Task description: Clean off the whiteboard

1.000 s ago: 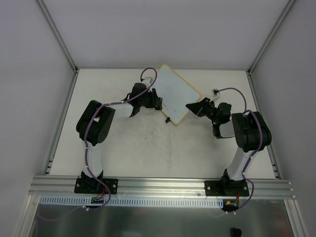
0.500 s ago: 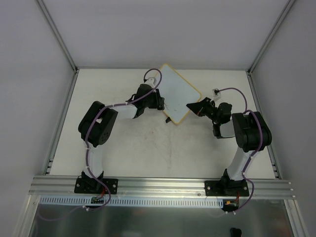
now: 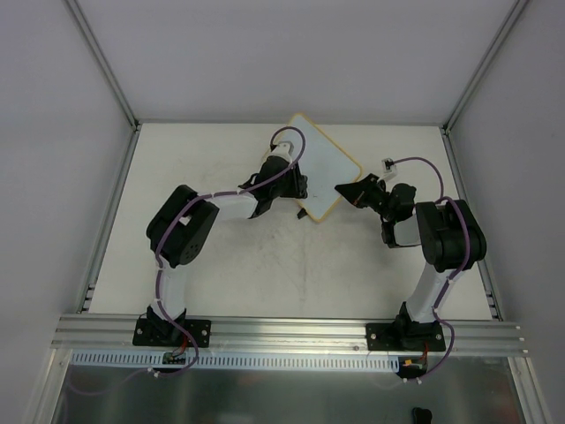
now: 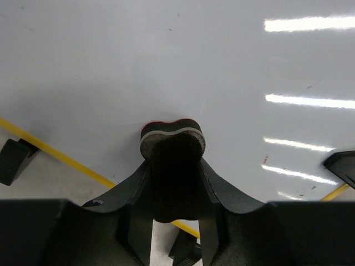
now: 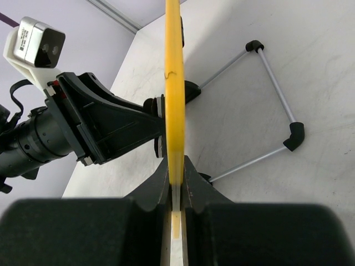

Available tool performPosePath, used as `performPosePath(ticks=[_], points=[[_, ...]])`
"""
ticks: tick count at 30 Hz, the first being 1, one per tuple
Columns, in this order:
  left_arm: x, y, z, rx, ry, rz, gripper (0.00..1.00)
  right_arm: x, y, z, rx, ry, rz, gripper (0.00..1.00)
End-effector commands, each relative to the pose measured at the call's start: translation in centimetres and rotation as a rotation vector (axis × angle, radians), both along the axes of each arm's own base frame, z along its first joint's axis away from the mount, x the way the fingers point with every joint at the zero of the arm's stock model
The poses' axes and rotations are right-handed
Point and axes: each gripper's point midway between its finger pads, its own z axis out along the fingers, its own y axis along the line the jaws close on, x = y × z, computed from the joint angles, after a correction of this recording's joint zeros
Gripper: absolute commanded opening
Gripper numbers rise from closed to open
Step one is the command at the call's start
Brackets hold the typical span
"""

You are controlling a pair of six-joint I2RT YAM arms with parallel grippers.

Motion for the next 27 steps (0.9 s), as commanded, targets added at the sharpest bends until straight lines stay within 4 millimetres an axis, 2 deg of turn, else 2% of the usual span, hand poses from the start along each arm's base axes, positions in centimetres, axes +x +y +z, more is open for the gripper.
performPosePath(ticks=[1,5,11,14,19,20,23,27], points=[[-8.8,-8.1,-2.9,-0.118,0.178,-0.248,0.0,-0.8,2.4,4.9,0.009,-0.264,0.11,0.0],[-10.1,-8.0,-3.1,-0.164,0.194,-0.237,0.0,-0.8,2.3,4.9,0.009,-0.264,0.107,0.0],[-11.8,-9.1,-2.3,-0.184,0.19,-0.284,0.0,-0.7,2.3,4.9,0.009,-0.266,0.106,0.0],[-12.1,-9.0,-2.4,-0.182,0.186,-0.273,0.0,-0.8,2.3,4.9,0.01,-0.266,0.107,0.0],[-10.5,-7.6,-1.6,-0.164,0.148,-0.245,0.0,-0.7,2.3,4.9,0.009,-0.264,0.106,0.0],[-9.8,-6.9,-1.0,-0.17,0.138,-0.23,0.0,-0.8,2.3,4.9,0.01,-0.265,0.106,0.0],[-8.9,-5.1,-0.8,-0.139,0.128,-0.195,0.0,-0.8,2.3,5.0,0.01,-0.265,0.104,0.0],[-6.5,-1.7,-0.7,-0.129,0.13,-0.12,0.0,-0.8,2.3,5.0,0.009,-0.265,0.104,0.0]])
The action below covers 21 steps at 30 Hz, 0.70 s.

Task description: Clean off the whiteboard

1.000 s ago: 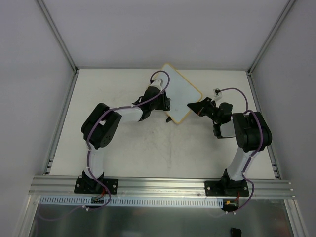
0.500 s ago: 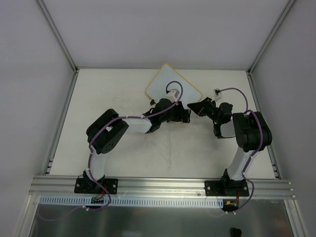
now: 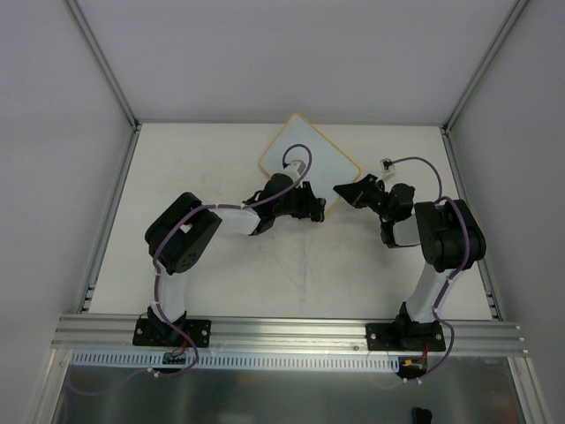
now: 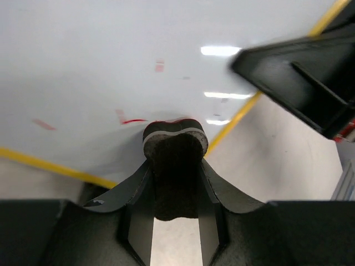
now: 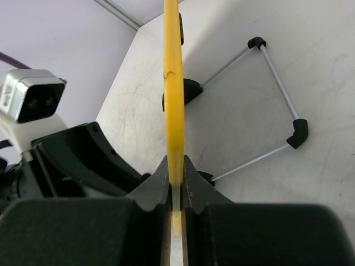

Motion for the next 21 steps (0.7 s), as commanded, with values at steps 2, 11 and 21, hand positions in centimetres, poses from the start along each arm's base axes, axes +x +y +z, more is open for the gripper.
performPosePath(ticks=[2,11,21], points=[[2.1,5.1,-1.5,0.091,0.043,0.083,0.0,-0.6,2.0,5.0,0.017,-0.259,0.096,0.0],[6.7,8.0,-1.7,0.163,0.054,0.135,0.0,-0.6,2.0,5.0,0.017,-0.261,0.095,0.0],[8.2,6.7,2.3,0.021,0.047,0.104,0.0,-0.6,2.0,5.0,0.017,-0.261,0.098,0.0]])
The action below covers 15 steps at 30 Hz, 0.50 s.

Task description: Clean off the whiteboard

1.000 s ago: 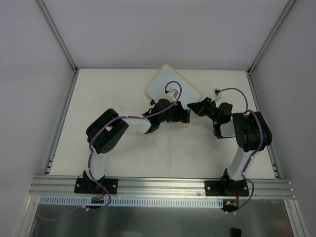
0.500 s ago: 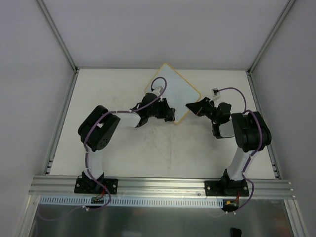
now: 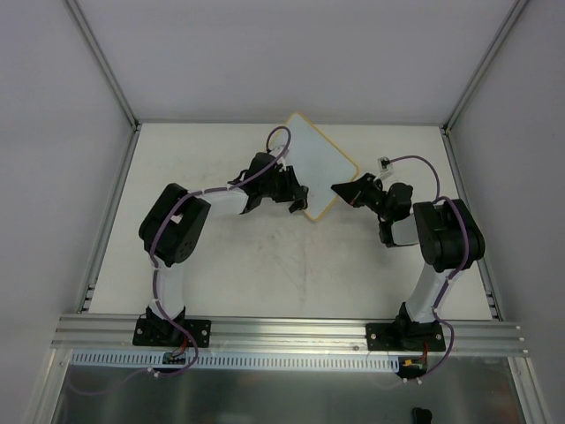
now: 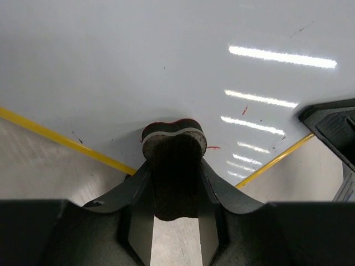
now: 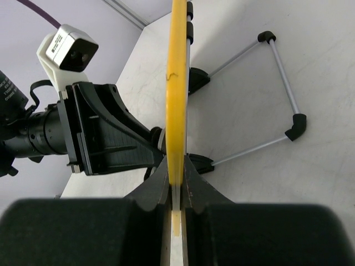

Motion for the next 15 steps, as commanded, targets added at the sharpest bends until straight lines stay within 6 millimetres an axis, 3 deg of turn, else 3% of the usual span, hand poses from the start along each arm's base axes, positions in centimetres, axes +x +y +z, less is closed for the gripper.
performPosePath(ticks=[1,5,8,15], points=[[3.5,0.0,3.8,-0.082,-0.082,0.043,0.0,-0.6,1.4,4.5,0.017,-0.241,0.083,0.0],[3.0,-2.5,6.0,-0.134,-0.126,0.002,0.0,-0.6,1.4,4.5,0.016,-0.242,0.085,0.0],[2.2,-4.5,6.5,-0.124,-0.18,-0.036,0.0,-0.5,1.4,4.6,0.017,-0.242,0.085,0.0],[3.0,-5.1,5.7,-0.049,-0.29,-0.013,0.0,-0.5,1.4,4.5,0.017,-0.241,0.085,0.0]])
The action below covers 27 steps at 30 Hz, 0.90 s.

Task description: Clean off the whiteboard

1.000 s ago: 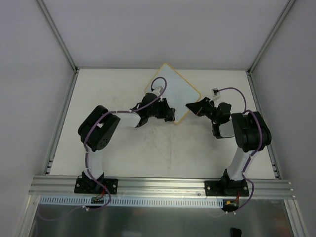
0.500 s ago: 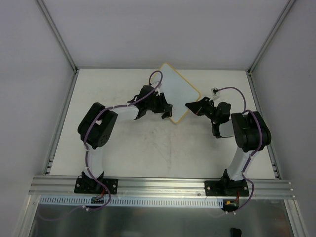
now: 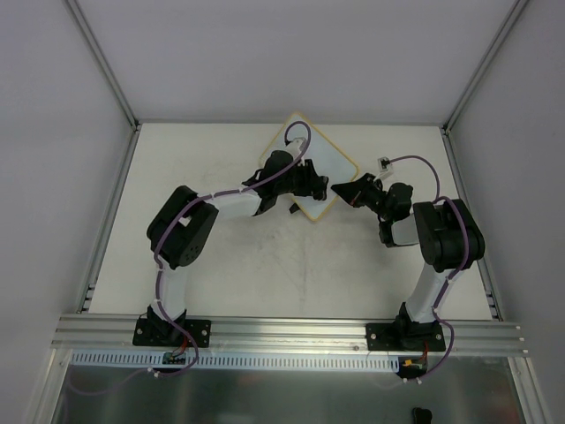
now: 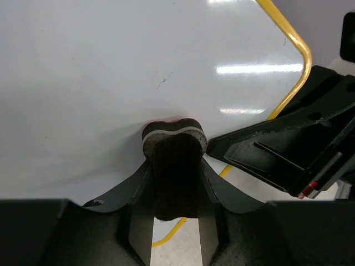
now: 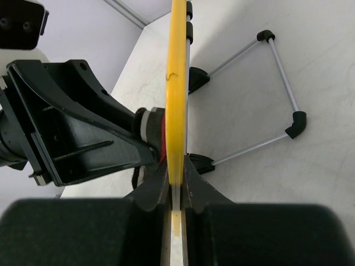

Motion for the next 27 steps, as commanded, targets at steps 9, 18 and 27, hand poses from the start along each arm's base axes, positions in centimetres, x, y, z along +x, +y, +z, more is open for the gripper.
performPosePath(ticks=[9,18,27], points=[[4.6,1.1,1.2,0.091,-0.296,0.087,0.0,-0.5,1.4,4.5,0.017,-0.241,0.081,0.0],[7.1,1.1,4.5,0.117,-0.425,0.088,0.0,-0.4,1.3,4.5,0.017,-0.243,0.081,0.0],[7.4,0.0,5.4,0.143,-0.491,0.02,0.0,-0.4,1.4,4.5,0.019,-0.241,0.086,0.0]])
